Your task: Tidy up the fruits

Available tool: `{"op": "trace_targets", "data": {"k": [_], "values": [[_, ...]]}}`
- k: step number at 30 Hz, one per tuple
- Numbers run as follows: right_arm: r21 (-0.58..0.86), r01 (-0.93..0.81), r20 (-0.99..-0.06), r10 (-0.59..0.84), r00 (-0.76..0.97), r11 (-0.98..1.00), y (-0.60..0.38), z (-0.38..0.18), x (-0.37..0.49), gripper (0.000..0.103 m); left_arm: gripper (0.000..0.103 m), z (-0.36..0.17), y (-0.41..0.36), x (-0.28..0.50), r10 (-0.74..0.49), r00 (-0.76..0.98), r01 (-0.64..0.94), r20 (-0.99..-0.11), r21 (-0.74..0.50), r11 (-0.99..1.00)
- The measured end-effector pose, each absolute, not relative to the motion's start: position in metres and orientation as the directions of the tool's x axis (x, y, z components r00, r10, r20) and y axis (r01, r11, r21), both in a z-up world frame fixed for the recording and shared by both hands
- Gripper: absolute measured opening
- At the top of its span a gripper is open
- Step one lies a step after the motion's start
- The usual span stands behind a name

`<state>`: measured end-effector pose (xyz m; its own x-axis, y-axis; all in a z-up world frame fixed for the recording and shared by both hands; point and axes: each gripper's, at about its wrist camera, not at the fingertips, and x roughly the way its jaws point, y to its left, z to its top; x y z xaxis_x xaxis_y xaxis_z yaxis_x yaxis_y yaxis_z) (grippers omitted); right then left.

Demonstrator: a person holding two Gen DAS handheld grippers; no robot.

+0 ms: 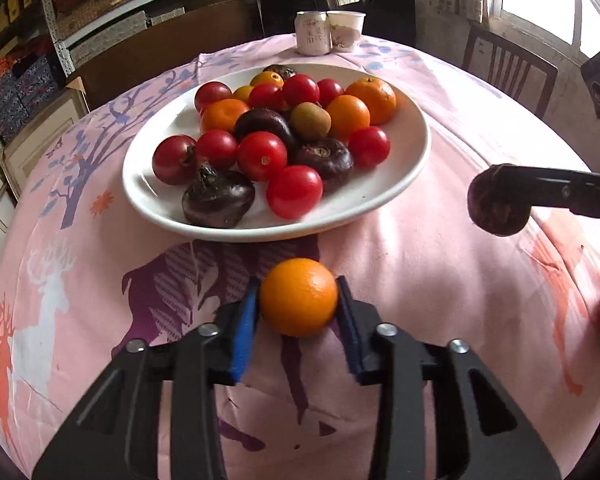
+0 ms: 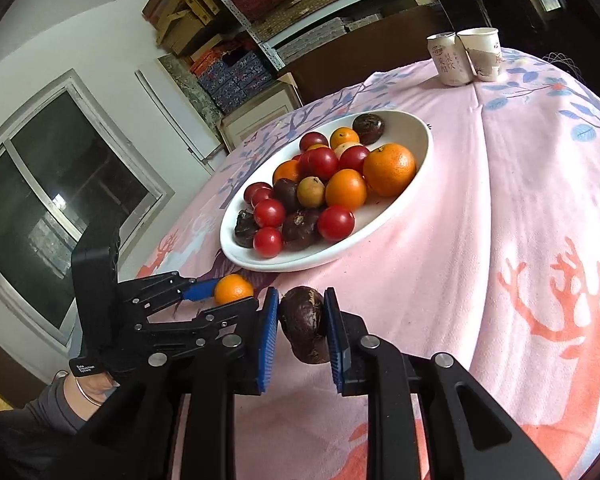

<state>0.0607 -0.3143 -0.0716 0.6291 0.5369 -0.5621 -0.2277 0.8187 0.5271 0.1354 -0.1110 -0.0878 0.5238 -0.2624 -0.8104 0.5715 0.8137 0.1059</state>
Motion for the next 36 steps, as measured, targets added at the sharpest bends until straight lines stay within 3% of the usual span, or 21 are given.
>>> {"op": "trace_targets", "data": {"k": [8, 16, 17, 18, 19, 20, 21, 26, 28, 31, 36], "values": [[0.529, -0.234, -0.562, 0.543, 0.624, 0.816, -0.309, -0.048, 0.074, 0.023, 0.035, -0.04, -0.096, 0.119, -0.354, 0.575, 0.566, -0.737, 0.047, 0.823], [0.513, -0.138, -0.572, 0.457, 0.681, 0.847, -0.31, 0.001, 0.162, 0.023, 0.035, -0.021, -0.119, 0.196, -0.319, 0.609, 0.507, -0.726, 0.048, 0.861], [0.516, -0.13, -0.568, 0.451, 0.688, 0.847, -0.309, 0.001, 0.172, 0.023, 0.039, -0.023, -0.122, 0.205, -0.317, 0.605, 0.501, -0.73, 0.04, 0.864], [0.503, -0.122, -0.572, 0.436, 0.695, 0.855, -0.308, 0.001, 0.181, 0.026, 0.047, -0.025, -0.124, 0.213, -0.304, 0.611, 0.486, -0.731, 0.043, 0.873], [0.489, -0.113, -0.579, 0.419, 0.7, 0.865, -0.307, -0.001, 0.187, 0.031, 0.072, -0.027, -0.124, 0.219, -0.283, 0.623, 0.461, -0.729, 0.05, 0.886], [0.484, -0.104, -0.584, 0.409, 0.702, 0.869, -0.306, -0.002, 0.191, 0.037, 0.087, -0.027, -0.123, 0.222, -0.269, 0.634, 0.441, -0.725, 0.053, 0.896], [0.477, -0.089, -0.59, 0.393, 0.706, 0.874, -0.306, -0.004, 0.19, 0.048, 0.088, -0.027, -0.12, 0.222, -0.26, 0.641, 0.425, -0.722, 0.051, 0.904], [0.421, -0.08, -0.596, 0.343, 0.726, 0.903, -0.299, -0.002, 0.144, 0.067, 0.093, -0.022, -0.099, 0.193, -0.216, 0.658, 0.391, -0.722, 0.082, 0.917], [0.378, -0.067, -0.595, 0.297, 0.747, 0.924, -0.294, 0.0, 0.11, 0.087, 0.096, -0.021, -0.087, 0.167, -0.196, 0.674, 0.375, -0.712, 0.101, 0.921], [0.294, -0.044, -0.564, 0.21, 0.799, 0.955, -0.284, 0.003, 0.055, 0.1, 0.098, -0.019, -0.069, 0.12, -0.204, 0.684, 0.357, -0.7, 0.077, 0.931], [0.243, -0.011, -0.584, 0.156, 0.797, 0.97, -0.278, 0.003, -0.006, 0.1, 0.098, -0.01, -0.041, 0.051, -0.275, 0.689, 0.325, -0.671, -0.052, 0.944]]}}
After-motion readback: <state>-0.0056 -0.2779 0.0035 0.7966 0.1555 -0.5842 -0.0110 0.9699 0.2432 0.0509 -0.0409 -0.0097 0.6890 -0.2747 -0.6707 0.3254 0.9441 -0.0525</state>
